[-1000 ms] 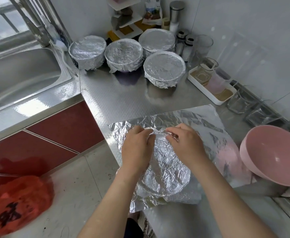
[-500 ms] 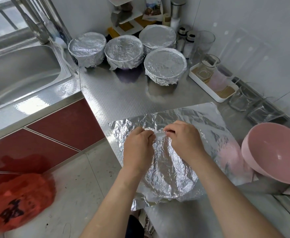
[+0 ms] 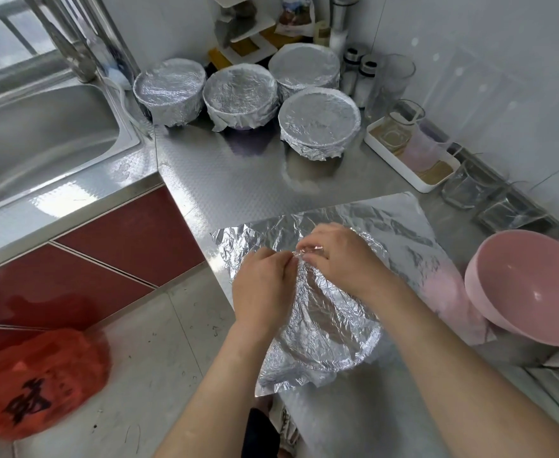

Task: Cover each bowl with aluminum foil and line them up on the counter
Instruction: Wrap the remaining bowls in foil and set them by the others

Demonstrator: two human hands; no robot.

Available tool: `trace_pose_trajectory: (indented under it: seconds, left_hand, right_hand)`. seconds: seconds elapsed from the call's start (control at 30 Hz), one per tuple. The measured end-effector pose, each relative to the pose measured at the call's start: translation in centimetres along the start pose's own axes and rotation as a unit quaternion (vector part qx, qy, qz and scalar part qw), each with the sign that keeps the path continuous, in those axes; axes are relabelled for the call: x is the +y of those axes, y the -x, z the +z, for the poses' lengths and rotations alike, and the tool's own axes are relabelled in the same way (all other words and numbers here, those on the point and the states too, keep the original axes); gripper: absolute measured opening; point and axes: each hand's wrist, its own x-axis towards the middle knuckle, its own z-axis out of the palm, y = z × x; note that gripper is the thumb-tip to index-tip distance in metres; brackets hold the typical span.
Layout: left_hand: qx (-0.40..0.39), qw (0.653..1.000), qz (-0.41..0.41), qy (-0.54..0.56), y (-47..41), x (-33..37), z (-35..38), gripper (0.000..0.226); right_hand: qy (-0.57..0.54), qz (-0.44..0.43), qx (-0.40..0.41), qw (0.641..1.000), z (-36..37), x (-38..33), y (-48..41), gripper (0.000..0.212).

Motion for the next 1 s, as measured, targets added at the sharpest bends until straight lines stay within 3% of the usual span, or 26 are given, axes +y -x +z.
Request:
trace_pose_trajectory:
  seconds: [0.17, 0.43, 0.6, 0.73, 1.0]
  left_hand:
    - [-0.018, 1.000, 0.012, 0.002, -0.3, -0.2, 0.2, 0.027]
    - [-0.004, 0.999, 0.038, 0.026, -0.3, -0.1, 0.4, 0.023]
    - [0.011, 0.999, 0.039, 0.037, -0.1, -0.2, 0.7, 0.017]
    - [0.012, 0.997, 0.041, 0.059, -0.2, -0.1, 0.9, 0.016]
    - [-0.035, 0.996, 0.021, 0.077, -0.7, -0.5, 1.1, 0.017]
  right_hand:
    - [0.006, 0.088, 0.060, 0.994, -1.1, 1.4, 1.8, 0.020]
    - [0.006, 0.120, 0.073, 0.990, -0.2, 1.3, 2.0, 0.014]
    - [-0.014, 0.138, 0.042, 0.989, -0.4, 1.3, 1.8, 0.013]
    - [-0.004, 0.159, -0.009, 0.987, -0.7, 1.0, 1.8, 0.026]
    - [-0.045, 0.150, -0.060, 0.986, -0.4, 0.9, 1.1, 0.019]
